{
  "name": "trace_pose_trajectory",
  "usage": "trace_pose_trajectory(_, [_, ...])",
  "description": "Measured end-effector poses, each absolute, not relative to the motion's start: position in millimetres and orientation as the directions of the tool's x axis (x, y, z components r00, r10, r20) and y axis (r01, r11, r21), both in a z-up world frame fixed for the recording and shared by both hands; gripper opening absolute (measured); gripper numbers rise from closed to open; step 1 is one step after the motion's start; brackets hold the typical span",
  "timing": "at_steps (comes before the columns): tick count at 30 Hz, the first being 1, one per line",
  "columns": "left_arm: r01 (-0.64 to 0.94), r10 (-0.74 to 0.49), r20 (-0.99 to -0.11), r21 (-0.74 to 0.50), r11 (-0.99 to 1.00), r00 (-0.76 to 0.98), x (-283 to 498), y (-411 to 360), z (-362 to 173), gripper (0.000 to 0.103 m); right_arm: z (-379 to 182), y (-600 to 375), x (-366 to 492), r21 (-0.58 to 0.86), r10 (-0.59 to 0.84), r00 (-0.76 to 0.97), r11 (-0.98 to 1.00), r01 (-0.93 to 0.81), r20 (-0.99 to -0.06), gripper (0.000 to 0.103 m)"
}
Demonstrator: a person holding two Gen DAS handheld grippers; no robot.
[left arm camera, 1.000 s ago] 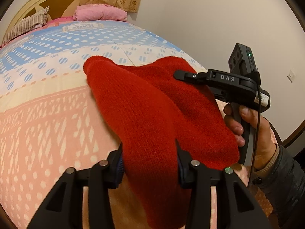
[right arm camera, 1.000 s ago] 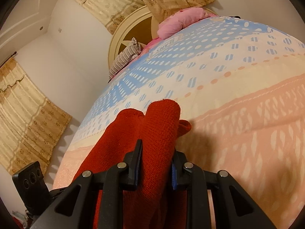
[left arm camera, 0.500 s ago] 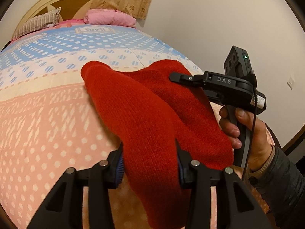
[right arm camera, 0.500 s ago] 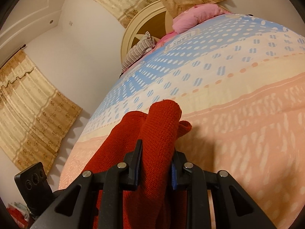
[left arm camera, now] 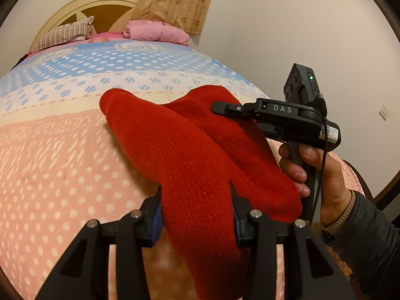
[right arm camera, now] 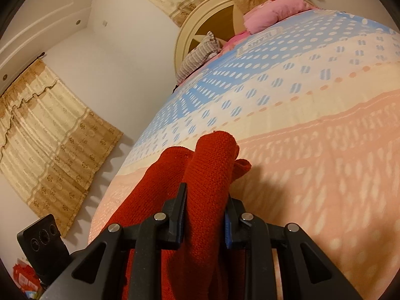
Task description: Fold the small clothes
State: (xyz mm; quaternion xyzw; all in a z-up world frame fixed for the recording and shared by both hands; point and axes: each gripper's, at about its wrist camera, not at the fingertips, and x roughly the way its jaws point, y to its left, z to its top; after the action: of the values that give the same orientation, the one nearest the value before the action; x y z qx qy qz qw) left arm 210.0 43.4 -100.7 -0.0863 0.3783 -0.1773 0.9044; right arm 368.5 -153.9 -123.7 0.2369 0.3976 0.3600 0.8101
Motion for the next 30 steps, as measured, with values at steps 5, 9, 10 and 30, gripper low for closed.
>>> trace_pose_trajectory(5, [0.229, -0.378, -0.641, -0.306, 0.924, 0.668, 195.5, 60.1, -99.4, 0.045, -122.0, -135.0, 359.4, 0.675, 0.792, 0.392, 0.607, -0.42, -0.468, 0.024])
trace_pose_trajectory(9, [0.212, -0.362, -0.625, -0.304, 0.929, 0.691, 181.6, 74.7, -93.7, 0.045, -118.6, -118.2, 350.9, 0.68, 0.811, 0.364, 0.583, -0.444, -0.458, 0.024])
trace_pose_trajectory(10, [0.205, -0.358, -0.623, -0.305, 0.93, 0.696, 178.1, 77.5, -92.7, 0.045, -118.2, -113.4, 349.0, 0.682, 0.816, 0.355, 0.576, -0.45, -0.456, 0.024])
trace_pose_trajectory(30, [0.134, -0.244, -0.635, -0.216, 0.967, 0.733, 132.1, 115.2, -98.6, 0.045, -119.6, -24.2, 326.6, 0.702, 0.875, 0.21, 0.476, -0.53, -0.435, 0.024])
